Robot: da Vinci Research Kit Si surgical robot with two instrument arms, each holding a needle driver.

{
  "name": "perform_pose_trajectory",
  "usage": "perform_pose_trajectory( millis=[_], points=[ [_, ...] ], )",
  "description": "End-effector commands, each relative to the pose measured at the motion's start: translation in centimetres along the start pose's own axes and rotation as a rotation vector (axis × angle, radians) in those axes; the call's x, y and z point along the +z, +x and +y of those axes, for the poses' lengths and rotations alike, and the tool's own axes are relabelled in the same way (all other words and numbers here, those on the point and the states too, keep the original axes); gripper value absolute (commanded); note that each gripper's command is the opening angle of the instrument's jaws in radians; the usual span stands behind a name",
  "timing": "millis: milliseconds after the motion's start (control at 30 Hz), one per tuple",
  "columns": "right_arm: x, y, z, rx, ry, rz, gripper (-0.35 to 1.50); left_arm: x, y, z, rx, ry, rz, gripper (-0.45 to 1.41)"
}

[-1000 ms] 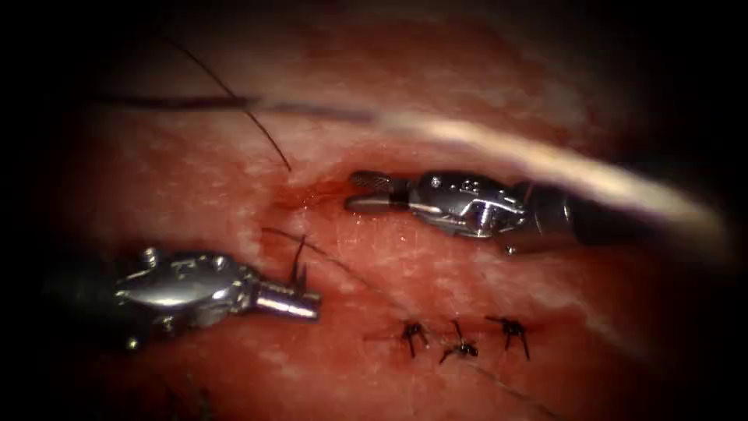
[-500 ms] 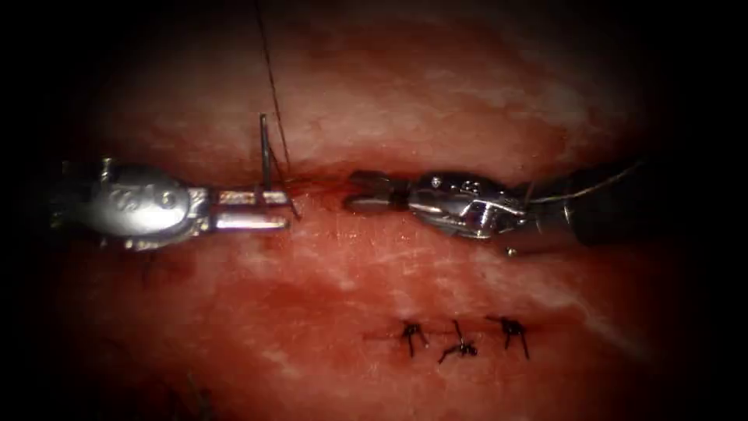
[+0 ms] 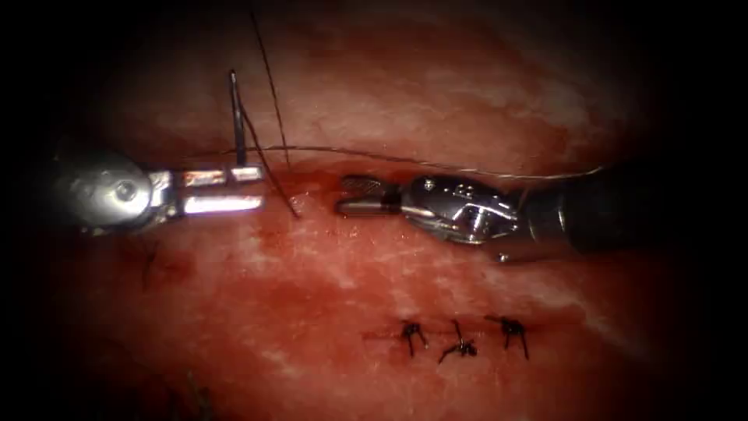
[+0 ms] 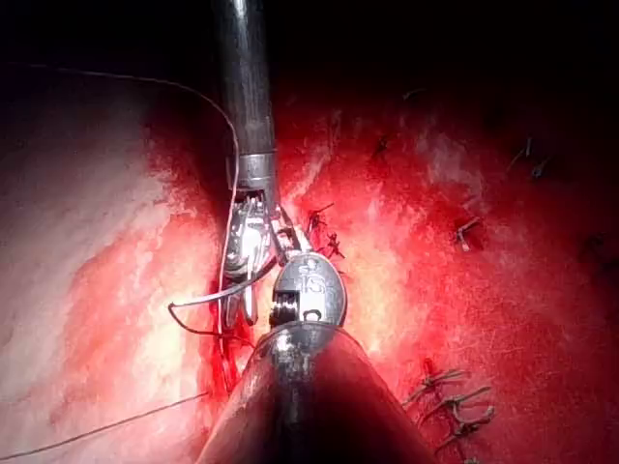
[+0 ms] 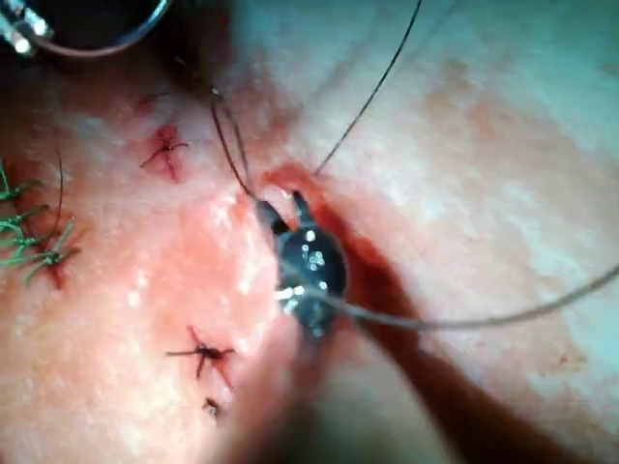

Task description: Wound Closure

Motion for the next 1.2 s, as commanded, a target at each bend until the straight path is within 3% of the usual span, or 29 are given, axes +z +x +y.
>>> perform_pose_trajectory(
  millis=[33,400,633,700,733,767,800,1033,1200],
  points=[
    [0.18,-0.07,-0.09,-0.032,0.015,-0.014,0.34,0.05,-0.08,0.07,0.0,-0.001,0.0,-0.45],
    [0.52,-0.02,-0.13,-0.188,0.006,-0.053,0.34,-0.02,-0.01,0.11,-0.003,-0.001,0.005,-0.45],
    [0.69,-0.15,-0.16,-0.223,-0.007,-0.097,0.44,-0.04,0.09,0.15,-0.008,0.0,0.006,-0.45],
    [0.71,-0.16,-0.16,-0.23,-0.01,-0.115,0.25,-0.05,0.1,0.15,-0.009,0.001,0.006,-0.45],
    [0.71,-0.16,-0.16,-0.23,-0.008,-0.124,0.05,-0.05,0.11,0.16,-0.01,0.002,0.008,-0.45],
    [0.71,-0.16,-0.16,-0.229,-0.002,-0.131,-0.27,-0.05,0.12,0.16,-0.01,0.003,0.008,-0.45],
    [0.7,-0.16,-0.16,-0.229,0.004,-0.138,-0.35,-0.06,0.13,0.17,-0.01,0.003,0.008,-0.45],
    [0.61,-0.11,-0.2,-0.189,0.014,-0.145,-0.35,-0.1,0.13,0.15,-0.012,0.004,0.016,-0.45],
    [0.58,-0.01,-0.37,-0.151,0.021,-0.154,-0.35,-0.15,0.07,0.09,-0.011,0.002,0.026,-0.45]
  ],
)
